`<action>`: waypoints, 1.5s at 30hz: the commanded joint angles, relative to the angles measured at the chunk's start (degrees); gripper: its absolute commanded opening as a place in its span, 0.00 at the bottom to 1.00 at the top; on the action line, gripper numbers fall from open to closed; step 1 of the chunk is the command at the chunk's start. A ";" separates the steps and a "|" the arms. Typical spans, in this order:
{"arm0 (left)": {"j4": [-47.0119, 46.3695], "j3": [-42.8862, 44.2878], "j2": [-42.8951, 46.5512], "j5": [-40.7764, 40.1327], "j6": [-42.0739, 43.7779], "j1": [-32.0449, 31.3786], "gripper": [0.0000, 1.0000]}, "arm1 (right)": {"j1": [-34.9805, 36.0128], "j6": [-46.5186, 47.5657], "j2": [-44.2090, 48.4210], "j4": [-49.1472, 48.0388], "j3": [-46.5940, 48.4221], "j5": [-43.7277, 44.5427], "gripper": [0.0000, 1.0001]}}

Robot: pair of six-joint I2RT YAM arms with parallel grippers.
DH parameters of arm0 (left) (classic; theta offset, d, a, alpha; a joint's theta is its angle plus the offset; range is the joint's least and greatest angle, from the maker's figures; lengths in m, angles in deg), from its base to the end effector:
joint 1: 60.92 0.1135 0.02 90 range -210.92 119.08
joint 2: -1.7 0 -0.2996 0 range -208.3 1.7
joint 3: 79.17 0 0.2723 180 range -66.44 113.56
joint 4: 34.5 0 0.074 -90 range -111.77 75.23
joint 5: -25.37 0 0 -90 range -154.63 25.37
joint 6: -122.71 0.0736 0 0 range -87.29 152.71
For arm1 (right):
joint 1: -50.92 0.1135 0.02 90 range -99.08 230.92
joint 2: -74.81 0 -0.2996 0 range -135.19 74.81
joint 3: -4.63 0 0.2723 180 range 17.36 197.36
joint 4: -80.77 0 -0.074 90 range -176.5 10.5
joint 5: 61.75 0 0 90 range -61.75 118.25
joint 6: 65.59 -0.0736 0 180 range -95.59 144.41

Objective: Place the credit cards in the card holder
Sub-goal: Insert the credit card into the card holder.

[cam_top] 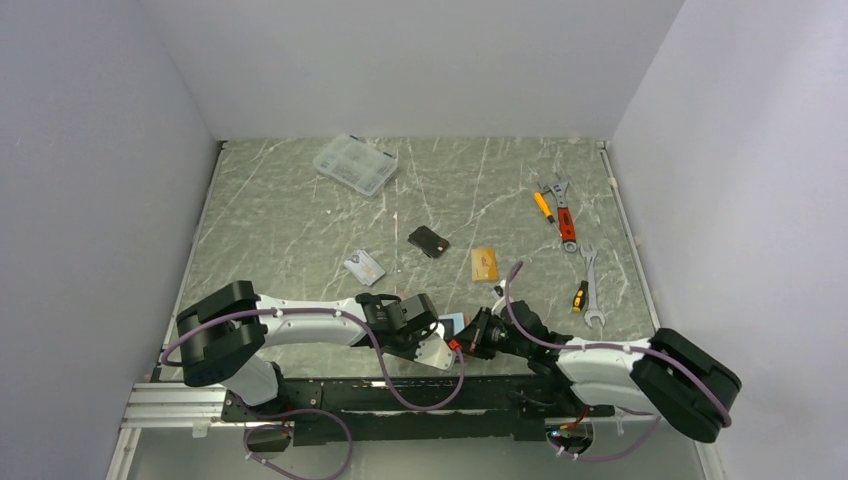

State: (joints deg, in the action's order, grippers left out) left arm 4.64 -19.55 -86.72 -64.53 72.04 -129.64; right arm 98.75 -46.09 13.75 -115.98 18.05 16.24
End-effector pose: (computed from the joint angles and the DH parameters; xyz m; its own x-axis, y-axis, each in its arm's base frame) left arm 0.1109 -0.2850 0.1450 0.3305 0.8976 -0.2915 0.9341 -0.2671 0.2368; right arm 0.1120 0.1465 0.0995 -0.9114 0.3672 -0.1858 0.0429 0.5337 0.8446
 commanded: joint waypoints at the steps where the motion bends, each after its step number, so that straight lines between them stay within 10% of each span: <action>1: 0.99 -1.76 -1.92 2.82 -1.32 -0.70 0.00 | 0.47 1.49 -6.08 -3.80 -1.65 -3.14 0.00; 23: 1.35 -2.54 -0.25 3.98 -1.54 -0.64 0.00 | 1.55 8.03 -15.58 1.53 8.62 -4.99 0.01; 29: 0.89 -2.97 1.91 7.56 -0.92 2.10 0.00 | 3.75 9.80 -10.47 13.43 12.90 1.21 0.35; 35: -0.01 -4.63 6.25 10.80 0.83 6.23 0.00 | 3.70 10.70 -1.23 24.13 14.31 5.30 0.47; 45: -0.85 -4.49 6.15 10.92 0.71 6.68 0.00 | 3.78 13.00 -6.70 26.48 19.99 7.86 0.05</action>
State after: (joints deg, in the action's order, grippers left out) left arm 4.12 -24.12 -81.26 -55.38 72.47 -123.09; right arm 102.40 -34.86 9.23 -91.54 33.98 21.15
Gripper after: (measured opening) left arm 0.009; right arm 0.114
